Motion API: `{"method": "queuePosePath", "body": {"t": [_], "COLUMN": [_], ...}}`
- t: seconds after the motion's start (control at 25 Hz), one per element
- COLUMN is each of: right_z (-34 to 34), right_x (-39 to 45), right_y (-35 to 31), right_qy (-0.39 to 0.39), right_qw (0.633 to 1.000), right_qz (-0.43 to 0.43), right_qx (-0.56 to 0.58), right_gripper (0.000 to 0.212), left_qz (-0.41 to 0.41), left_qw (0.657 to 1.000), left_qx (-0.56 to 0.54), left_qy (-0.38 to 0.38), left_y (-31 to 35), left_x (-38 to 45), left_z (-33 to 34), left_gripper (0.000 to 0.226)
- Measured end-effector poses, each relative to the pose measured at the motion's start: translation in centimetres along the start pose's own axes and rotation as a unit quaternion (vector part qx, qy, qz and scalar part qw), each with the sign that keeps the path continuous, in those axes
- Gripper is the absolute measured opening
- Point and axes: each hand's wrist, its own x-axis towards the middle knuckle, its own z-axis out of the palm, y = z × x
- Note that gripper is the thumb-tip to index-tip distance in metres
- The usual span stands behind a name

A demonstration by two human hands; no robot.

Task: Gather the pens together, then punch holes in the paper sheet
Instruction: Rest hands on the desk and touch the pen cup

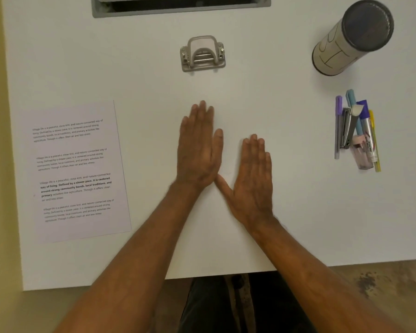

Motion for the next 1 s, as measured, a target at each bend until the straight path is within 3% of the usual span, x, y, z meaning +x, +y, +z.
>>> {"method": "queuePosePath", "body": {"t": [0.08,0.2,0.32,0.4,0.48,0.56,0.64,0.8,1.0], "right_z": [0.5,0.9,0.6,-0.3,-1.6,-2.4,-2.5,-1.2,-0.3], "right_x": [1.8,4.3,6.7,7.8,7.5,5.4,2.3,-0.2,5.4], "right_y": [-0.9,-1.6,-2.0,-1.8,-0.7,0.8,2.0,1.8,-0.4], "right_qy": [0.009,0.026,0.014,0.032,0.059,0.072,0.054,0.001,0.017], "right_qw": [1.0,0.998,1.0,0.995,0.975,0.97,0.983,1.0,0.999], "right_qz": [0.006,0.005,-0.004,-0.028,-0.033,-0.016,-0.006,-0.026,-0.033], "right_qx": [-0.024,-0.056,-0.021,0.093,0.211,0.231,0.174,0.011,0.008], "right_gripper": [0.085,0.07,0.076,0.071,0.062,0.059,0.065,0.092,0.101], "left_qz": [0.048,0.017,-0.049,-0.082,-0.084,-0.07,-0.055,-0.046,-0.049], "left_qw": [0.995,0.963,0.924,0.945,0.981,0.996,0.988,0.981,0.978], "left_qx": [-0.063,-0.244,-0.379,-0.313,-0.158,0.023,0.141,0.186,0.204], "left_qy": [-0.065,-0.117,-0.023,0.051,0.071,0.04,0.015,0.008,0.007], "left_y": [0.6,2.0,2.3,1.1,-1.1,-3.0,-3.8,-3.8,-4.0], "left_x": [-0.4,-1.3,-1.5,-1.7,-2.2,-3.0,-3.5,-3.3,-3.4], "left_z": [-0.1,-0.4,-1.2,-2.0,-2.6,-2.8,-2.4,-2.1,-2.0], "left_gripper": [0.065,0.064,0.056,0.056,0.057,0.061,0.064,0.067,0.068]}}
